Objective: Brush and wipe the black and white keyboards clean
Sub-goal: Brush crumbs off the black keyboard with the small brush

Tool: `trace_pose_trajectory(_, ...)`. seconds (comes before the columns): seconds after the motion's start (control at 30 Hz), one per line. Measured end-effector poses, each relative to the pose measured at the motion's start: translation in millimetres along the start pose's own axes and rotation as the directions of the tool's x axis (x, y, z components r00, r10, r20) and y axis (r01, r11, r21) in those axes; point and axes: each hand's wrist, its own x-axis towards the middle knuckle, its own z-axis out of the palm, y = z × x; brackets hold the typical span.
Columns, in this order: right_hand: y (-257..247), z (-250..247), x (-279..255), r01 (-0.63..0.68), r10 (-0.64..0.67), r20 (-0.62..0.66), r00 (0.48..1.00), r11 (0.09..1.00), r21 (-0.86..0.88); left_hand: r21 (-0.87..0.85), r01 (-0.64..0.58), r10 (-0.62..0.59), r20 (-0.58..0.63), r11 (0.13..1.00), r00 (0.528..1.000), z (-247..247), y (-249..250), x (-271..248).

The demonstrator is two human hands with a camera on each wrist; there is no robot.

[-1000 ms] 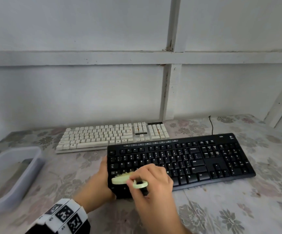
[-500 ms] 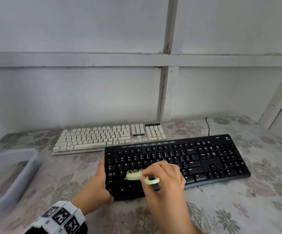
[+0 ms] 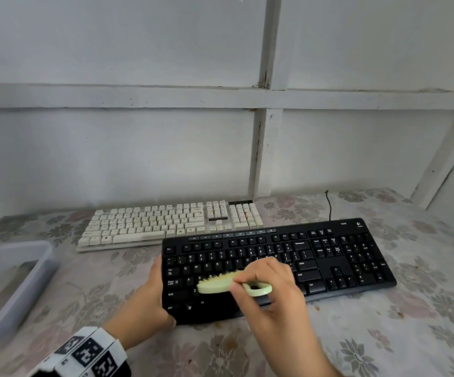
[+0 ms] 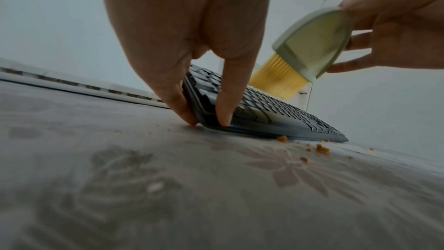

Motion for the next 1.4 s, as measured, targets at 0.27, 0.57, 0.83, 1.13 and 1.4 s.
trace_pose_trajectory(0.27,40,-47,1,-0.165,0.16,-0.095,0.983,0.985,-0.045,-0.014,-0.032,0.032,-0.003,0.999,0.999,1,-5,4)
trace_pose_trajectory(0.57,43,-49,3,-0.185,0.187,-0.089,0.978,0.982,0.031,-0.047,-0.082,0.081,-0.024,0.996,0.996,1,-11,7)
trace_pose_trajectory(0.83,33,-49,3,-0.187,0.188,0.0,0.982,0.976,0.114,-0.014,-0.067,0.067,-0.03,0.998,0.997,1,-10,6)
trace_pose_trajectory(1.13,54,-100,11,-0.283,0.284,-0.118,0.951,0.959,0.029,0.059,-0.026,0.029,-0.042,0.998,0.999,2,-9,7)
trace_pose_trajectory(1.4,73,-112,12,-0.344,0.358,-0.091,0.929,0.929,0.138,0.055,-0.03,0.033,-0.063,0.998,0.997,1,-11,7)
